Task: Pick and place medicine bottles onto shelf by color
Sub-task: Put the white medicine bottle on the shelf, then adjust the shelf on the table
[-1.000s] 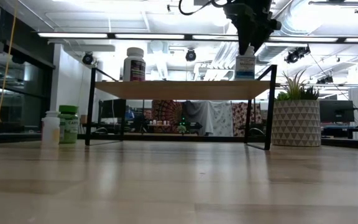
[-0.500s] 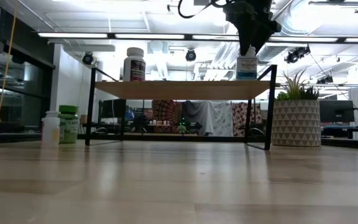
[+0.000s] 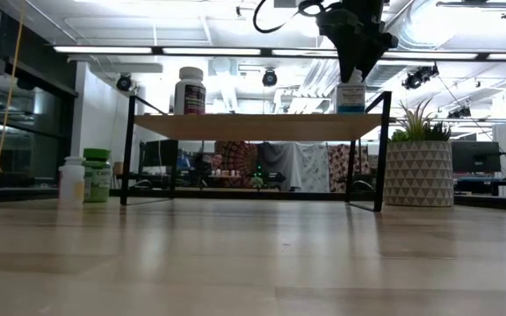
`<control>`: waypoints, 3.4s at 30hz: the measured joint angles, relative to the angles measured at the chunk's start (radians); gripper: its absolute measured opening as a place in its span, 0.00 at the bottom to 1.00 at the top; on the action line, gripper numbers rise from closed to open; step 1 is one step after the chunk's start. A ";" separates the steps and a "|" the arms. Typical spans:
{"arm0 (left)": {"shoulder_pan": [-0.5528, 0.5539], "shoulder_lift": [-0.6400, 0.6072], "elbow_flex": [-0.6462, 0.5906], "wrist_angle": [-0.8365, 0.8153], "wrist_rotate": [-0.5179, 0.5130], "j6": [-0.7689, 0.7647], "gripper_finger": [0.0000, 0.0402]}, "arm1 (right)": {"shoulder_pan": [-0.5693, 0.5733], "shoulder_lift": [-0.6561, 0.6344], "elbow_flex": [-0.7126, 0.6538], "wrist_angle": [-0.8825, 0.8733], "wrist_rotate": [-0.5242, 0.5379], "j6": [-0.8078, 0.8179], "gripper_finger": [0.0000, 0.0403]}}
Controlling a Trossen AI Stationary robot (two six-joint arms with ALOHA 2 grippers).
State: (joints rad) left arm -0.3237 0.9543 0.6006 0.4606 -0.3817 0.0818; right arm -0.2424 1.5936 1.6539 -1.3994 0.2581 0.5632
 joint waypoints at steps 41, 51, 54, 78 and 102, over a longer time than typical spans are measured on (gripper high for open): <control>-0.078 -0.149 0.000 -0.251 -0.177 -0.041 0.00 | 0.580 -0.542 -0.667 0.532 0.195 0.169 0.73; -0.084 -0.163 -0.061 -0.194 -0.233 -0.052 0.00 | 0.664 -0.667 -1.079 1.506 0.347 -0.239 0.73; -0.084 -0.196 -0.123 -0.097 -0.243 -0.047 0.00 | 0.658 -0.660 -1.131 1.675 0.333 -0.340 0.73; -0.083 -0.329 -0.277 -0.051 -0.236 -0.069 0.04 | 0.576 -0.658 -1.145 1.716 0.335 -0.381 0.73; -0.082 -0.207 -0.011 -0.677 -0.856 -0.360 0.69 | 0.576 -0.658 -1.145 1.714 0.328 -0.381 0.73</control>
State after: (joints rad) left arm -0.4061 0.7472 0.5901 -0.2165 -1.2376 -0.2781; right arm 0.3336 0.9360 0.5091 0.3145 0.5861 0.1818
